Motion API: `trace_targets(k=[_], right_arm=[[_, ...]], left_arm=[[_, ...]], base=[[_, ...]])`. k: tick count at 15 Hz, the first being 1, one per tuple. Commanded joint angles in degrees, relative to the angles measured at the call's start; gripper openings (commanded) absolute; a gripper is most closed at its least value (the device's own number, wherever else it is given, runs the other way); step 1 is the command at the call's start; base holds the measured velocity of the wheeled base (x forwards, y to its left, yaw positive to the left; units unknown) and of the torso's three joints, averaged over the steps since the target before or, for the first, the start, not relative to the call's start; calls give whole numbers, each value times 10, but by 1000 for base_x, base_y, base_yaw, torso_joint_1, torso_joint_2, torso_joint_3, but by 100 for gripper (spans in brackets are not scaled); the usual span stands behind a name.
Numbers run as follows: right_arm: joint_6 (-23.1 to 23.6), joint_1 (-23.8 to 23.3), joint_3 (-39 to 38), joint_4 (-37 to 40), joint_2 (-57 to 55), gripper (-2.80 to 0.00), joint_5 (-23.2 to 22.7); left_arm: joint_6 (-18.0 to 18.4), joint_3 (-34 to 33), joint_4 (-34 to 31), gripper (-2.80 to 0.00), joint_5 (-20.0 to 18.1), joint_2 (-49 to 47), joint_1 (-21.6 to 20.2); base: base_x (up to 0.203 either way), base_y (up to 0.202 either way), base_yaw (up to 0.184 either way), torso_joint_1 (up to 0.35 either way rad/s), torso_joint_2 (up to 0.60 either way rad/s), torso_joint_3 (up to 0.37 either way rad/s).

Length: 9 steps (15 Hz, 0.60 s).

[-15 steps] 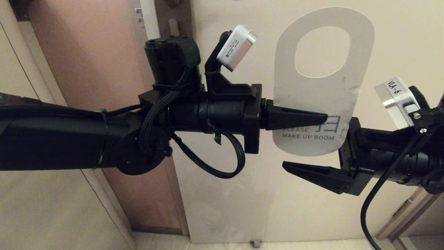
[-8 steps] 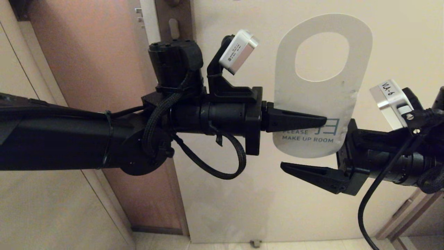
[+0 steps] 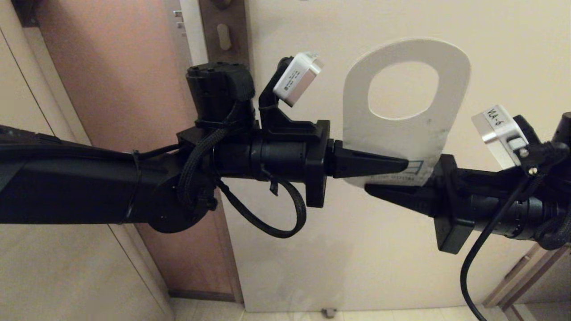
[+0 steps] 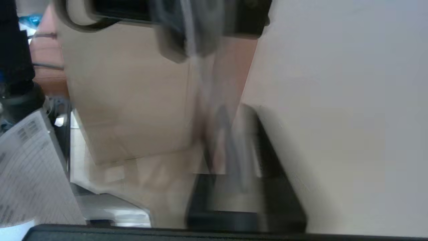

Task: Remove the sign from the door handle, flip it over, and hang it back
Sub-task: Hand it to the other hand

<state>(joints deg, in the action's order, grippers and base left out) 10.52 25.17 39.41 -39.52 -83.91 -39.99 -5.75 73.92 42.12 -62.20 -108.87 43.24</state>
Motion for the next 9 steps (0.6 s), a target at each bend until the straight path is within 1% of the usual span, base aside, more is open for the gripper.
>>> trace_targets(k=[1, 5, 9], right_arm=[[0, 0, 1, -5, 1, -280, 0], [0, 0, 1, -5, 0, -280, 0], [0, 0, 0, -5, -1, -280, 0]], left_arm=[[-4, -24, 18, -280, -5, 8, 1], [-7, -24, 20, -280, -5, 8, 1], [-3, -24, 21, -280, -4, 4, 1]], base=[[0, 0, 0, 0, 0, 0], [0, 0, 0, 0, 0, 0], [0, 0, 0, 0, 0, 0]])
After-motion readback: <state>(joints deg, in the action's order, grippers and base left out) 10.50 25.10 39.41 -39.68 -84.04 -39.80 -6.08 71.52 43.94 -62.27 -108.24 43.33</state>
